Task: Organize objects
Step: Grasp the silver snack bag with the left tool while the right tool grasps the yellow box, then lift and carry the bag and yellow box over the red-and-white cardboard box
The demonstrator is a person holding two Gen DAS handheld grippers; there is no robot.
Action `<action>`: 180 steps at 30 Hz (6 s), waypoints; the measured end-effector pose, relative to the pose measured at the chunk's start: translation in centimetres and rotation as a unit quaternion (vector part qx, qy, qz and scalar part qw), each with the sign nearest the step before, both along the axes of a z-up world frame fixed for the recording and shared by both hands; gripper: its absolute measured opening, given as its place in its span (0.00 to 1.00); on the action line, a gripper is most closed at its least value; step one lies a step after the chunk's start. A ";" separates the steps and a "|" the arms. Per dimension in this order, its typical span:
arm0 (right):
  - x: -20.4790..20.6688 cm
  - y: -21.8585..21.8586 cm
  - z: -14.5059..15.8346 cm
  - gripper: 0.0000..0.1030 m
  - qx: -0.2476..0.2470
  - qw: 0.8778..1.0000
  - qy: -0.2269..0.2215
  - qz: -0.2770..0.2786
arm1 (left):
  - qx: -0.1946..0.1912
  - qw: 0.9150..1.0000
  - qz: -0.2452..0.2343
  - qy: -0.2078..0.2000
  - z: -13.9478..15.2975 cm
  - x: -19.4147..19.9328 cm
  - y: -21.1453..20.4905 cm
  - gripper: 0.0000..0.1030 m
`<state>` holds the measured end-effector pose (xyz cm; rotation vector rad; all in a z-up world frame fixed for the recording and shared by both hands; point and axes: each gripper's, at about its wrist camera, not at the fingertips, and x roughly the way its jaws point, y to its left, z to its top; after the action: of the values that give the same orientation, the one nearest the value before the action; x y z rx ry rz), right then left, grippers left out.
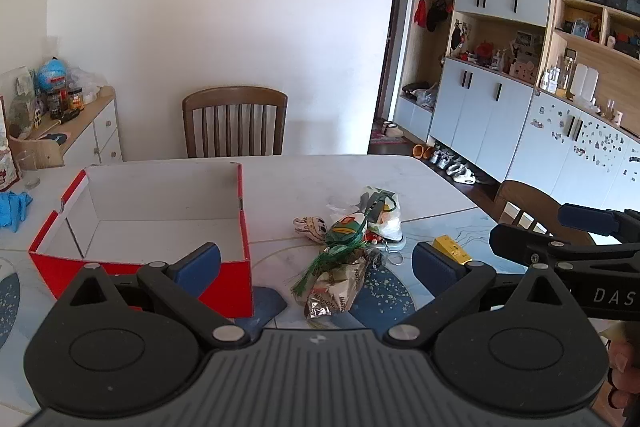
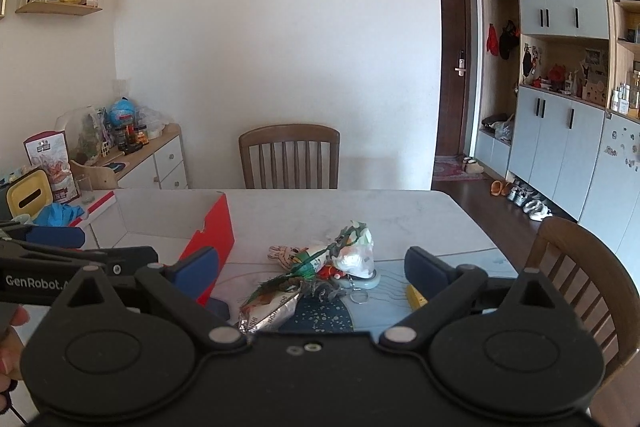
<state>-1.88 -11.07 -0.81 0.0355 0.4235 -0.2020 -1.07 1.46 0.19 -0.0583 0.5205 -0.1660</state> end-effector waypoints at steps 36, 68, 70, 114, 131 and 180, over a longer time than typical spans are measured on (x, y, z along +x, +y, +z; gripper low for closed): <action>9.8 -15.3 -9.6 0.79 -0.014 0.992 0.128 0.008 | 0.063 0.991 -0.017 0.118 -9.9 12.3 -8.9 0.99; 15.9 -18.8 -16.3 0.32 0.023 0.975 0.221 0.022 | 0.102 0.970 -0.165 0.149 -13.4 15.1 -10.2 0.51; 15.8 -18.6 -16.2 0.29 0.022 0.975 0.220 0.026 | 0.104 0.969 -0.166 0.149 -13.3 14.9 -10.3 0.48; 9.0 -10.7 -9.7 0.28 0.008 0.974 0.196 0.115 | 0.039 0.918 -0.321 0.229 -11.6 9.3 -4.5 0.35; 8.1 -5.1 -6.8 0.28 0.014 0.982 0.174 0.074 | -0.047 0.855 -0.420 0.299 -10.6 12.8 2.1 0.31; 10.1 -4.8 -6.1 0.28 -0.004 0.970 0.194 0.143 | 0.135 0.899 -0.364 0.204 -14.5 7.9 -2.0 0.67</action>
<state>8.20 -15.84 -6.93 -0.0757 0.8115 0.0780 6.84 -0.49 -14.27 0.3906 0.9668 -0.8275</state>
